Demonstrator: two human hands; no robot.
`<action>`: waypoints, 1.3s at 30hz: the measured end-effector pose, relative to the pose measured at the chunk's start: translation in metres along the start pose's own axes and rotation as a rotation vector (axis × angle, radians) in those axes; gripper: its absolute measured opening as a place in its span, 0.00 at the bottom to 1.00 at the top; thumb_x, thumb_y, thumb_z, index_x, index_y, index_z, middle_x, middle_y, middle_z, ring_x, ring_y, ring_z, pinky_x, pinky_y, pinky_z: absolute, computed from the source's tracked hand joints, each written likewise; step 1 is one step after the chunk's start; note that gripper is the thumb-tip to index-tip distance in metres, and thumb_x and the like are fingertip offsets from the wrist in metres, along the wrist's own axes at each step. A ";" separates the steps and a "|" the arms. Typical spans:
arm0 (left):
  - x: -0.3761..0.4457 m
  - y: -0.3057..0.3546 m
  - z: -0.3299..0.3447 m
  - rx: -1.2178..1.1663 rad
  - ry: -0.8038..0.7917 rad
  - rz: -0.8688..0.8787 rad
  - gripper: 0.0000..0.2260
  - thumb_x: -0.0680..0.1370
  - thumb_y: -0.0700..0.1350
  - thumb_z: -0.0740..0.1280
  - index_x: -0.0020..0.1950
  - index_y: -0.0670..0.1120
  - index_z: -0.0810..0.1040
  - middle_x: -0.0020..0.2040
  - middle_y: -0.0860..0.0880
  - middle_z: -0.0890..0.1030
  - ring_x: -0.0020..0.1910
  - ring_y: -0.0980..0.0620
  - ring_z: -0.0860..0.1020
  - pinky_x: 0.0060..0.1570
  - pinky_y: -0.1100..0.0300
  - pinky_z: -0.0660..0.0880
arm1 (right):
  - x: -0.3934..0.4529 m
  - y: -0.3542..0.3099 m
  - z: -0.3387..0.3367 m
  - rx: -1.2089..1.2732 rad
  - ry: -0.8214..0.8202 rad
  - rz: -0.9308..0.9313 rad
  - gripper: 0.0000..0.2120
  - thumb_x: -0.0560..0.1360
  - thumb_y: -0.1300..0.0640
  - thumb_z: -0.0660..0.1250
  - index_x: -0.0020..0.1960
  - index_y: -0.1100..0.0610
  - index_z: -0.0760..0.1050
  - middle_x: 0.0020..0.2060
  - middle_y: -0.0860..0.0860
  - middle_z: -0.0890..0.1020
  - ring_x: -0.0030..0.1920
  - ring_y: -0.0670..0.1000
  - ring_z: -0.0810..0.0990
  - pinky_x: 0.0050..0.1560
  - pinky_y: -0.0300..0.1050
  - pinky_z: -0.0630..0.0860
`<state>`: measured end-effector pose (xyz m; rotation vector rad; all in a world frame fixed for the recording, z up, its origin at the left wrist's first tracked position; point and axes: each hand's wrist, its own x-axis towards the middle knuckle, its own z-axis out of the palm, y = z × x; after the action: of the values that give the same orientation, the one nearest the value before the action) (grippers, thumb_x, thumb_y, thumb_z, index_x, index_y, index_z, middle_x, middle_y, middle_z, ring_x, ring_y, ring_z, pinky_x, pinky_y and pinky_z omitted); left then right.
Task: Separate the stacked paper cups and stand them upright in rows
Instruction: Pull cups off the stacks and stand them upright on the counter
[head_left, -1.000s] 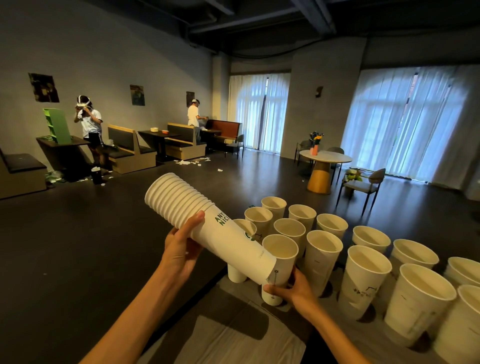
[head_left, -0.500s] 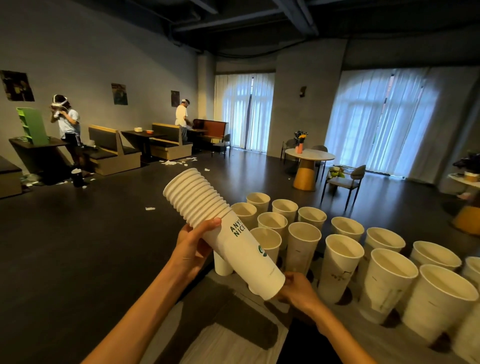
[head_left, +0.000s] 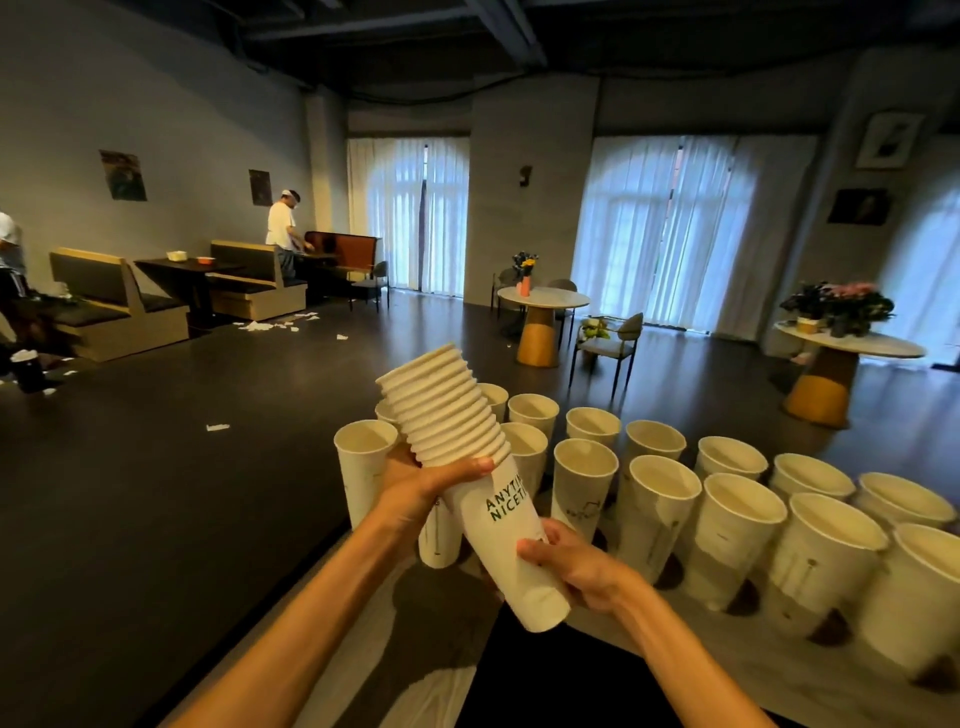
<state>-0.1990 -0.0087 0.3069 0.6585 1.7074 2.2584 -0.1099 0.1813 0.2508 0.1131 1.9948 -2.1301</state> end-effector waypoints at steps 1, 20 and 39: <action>-0.001 0.000 0.002 0.061 0.006 0.037 0.43 0.52 0.53 0.85 0.64 0.43 0.78 0.57 0.46 0.85 0.57 0.48 0.83 0.58 0.44 0.79 | 0.002 0.001 -0.001 -0.053 0.050 -0.032 0.44 0.52 0.43 0.84 0.64 0.55 0.74 0.55 0.55 0.84 0.55 0.55 0.82 0.62 0.56 0.76; 0.022 0.028 -0.021 -0.018 0.235 0.240 0.38 0.57 0.52 0.83 0.65 0.44 0.78 0.57 0.46 0.84 0.57 0.47 0.83 0.57 0.43 0.79 | 0.049 0.038 -0.002 -0.260 0.506 -0.097 0.48 0.56 0.55 0.84 0.72 0.50 0.66 0.68 0.48 0.74 0.70 0.54 0.71 0.68 0.57 0.71; 0.027 0.045 0.026 -0.256 -0.028 0.096 0.42 0.47 0.56 0.86 0.58 0.48 0.78 0.50 0.49 0.86 0.53 0.49 0.84 0.48 0.55 0.82 | -0.005 0.023 -0.034 -0.060 0.515 -0.037 0.06 0.77 0.67 0.65 0.52 0.64 0.79 0.46 0.62 0.84 0.47 0.58 0.84 0.48 0.47 0.82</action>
<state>-0.2063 0.0121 0.3612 0.7224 1.3671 2.4639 -0.1037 0.2143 0.2268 0.6826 2.3364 -2.2257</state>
